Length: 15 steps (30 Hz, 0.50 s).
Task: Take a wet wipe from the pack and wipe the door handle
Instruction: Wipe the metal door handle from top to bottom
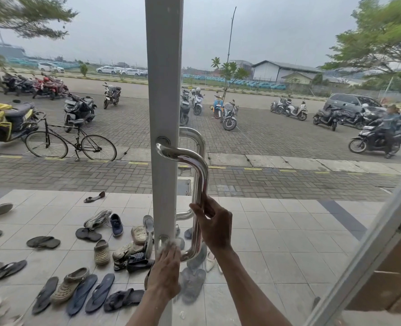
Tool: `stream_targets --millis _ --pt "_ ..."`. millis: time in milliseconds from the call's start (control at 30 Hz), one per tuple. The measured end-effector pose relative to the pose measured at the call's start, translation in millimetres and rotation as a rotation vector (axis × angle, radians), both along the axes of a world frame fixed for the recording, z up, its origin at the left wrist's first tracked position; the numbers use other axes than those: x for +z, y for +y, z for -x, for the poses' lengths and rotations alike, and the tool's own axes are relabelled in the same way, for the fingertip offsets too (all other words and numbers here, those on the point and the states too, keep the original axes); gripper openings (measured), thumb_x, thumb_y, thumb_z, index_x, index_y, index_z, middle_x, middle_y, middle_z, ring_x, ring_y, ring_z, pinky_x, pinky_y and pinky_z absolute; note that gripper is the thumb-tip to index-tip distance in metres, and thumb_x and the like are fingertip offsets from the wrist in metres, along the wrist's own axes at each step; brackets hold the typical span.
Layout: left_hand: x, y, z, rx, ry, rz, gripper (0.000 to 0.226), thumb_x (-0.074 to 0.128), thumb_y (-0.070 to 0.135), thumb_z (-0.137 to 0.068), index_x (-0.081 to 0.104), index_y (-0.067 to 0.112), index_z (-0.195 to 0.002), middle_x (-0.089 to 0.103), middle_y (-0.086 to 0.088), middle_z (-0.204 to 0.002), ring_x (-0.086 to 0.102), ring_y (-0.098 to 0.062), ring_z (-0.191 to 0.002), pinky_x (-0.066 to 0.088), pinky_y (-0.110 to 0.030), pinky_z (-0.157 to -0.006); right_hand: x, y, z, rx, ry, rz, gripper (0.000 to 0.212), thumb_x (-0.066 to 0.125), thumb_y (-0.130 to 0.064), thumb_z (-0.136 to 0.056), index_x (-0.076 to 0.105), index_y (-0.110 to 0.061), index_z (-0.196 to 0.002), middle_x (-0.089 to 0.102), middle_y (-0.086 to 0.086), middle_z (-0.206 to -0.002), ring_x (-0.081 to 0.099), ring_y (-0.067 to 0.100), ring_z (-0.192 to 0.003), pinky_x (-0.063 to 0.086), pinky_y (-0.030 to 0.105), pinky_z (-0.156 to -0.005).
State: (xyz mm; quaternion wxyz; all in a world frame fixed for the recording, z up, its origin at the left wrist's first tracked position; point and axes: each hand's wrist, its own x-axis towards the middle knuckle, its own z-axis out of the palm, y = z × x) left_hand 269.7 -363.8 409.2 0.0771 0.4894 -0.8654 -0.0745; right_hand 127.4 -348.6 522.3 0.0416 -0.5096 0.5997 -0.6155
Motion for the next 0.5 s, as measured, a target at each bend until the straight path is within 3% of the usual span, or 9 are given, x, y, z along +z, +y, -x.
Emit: stream_targets --millis 67,133,167,233,300,500 --pt "-10.7 8.5 1.8 -0.070 -0.004 0.000 0.092 0.068 0.030 -0.074 0.024 0.006 -0.151 0.032 -0.008 -0.156 0.024 -0.026 -0.150 0.018 -0.037 -0.125 0.2 -0.1 -1.7 -0.007 0.001 0.012 0.033 0.076 -0.046 -0.085 0.073 -0.027 -0.111 0.077 -0.018 -0.088 0.072 -0.006 -0.085 0.062 0.036 -0.078" --pt "-14.1 9.7 0.9 -0.084 0.003 -0.032 0.098 0.071 0.035 -0.067 0.026 0.007 -0.149 0.041 -0.008 -0.152 0.032 -0.025 -0.146 0.025 -0.038 -0.123 0.6 -0.4 -2.9 -0.008 0.002 0.015 0.033 0.076 -0.045 -0.085 0.073 -0.027 -0.113 0.076 -0.020 -0.089 0.072 -0.007 -0.085 0.062 0.036 -0.078" --pt "-12.0 8.2 -1.3 -0.082 -0.008 -0.024 0.097 0.068 0.032 -0.072 0.021 0.005 -0.152 0.034 -0.010 -0.157 0.025 -0.026 -0.149 0.018 -0.039 -0.125 0.9 -0.5 -3.0 -0.005 -0.003 0.013 0.034 0.077 -0.044 -0.085 0.073 -0.027 -0.114 0.076 -0.020 -0.090 0.072 -0.007 -0.086 0.062 0.035 -0.079" --pt "-6.7 4.8 -5.8 -0.049 -0.019 0.021 0.094 0.055 0.019 -0.082 0.001 0.002 -0.157 0.004 -0.012 -0.166 0.000 -0.027 -0.154 -0.005 -0.034 -0.126 0.3 -0.2 -2.2 -0.001 -0.006 0.003 0.035 0.077 -0.045 -0.085 0.073 -0.027 -0.115 0.077 -0.019 -0.091 0.072 -0.007 -0.086 0.062 0.035 -0.079" --pt "-1.1 -1.7 -11.7 0.000 -0.025 0.065 0.094 0.048 0.008 -0.085 -0.019 0.004 -0.151 -0.023 -0.010 -0.161 -0.015 -0.025 -0.153 -0.013 -0.031 -0.122 0.7 0.2 -2.1 -0.003 -0.001 -0.007 0.037 0.076 -0.046 -0.084 0.072 -0.028 -0.115 0.077 -0.018 -0.090 0.072 -0.006 -0.086 0.062 0.035 -0.079" --pt "5.0 -19.1 -15.3 0.044 0.046 -0.019 0.091 0.049 0.008 -0.089 -0.014 0.002 -0.154 -0.022 -0.012 -0.163 -0.016 -0.022 -0.152 -0.002 -0.033 -0.126 5.6 -1.5 3.6 0.000 0.051 -0.042 0.034 0.075 -0.047 -0.084 0.073 -0.026 -0.111 0.078 -0.015 -0.087 0.072 -0.005 -0.081 0.061 0.035 -0.078"
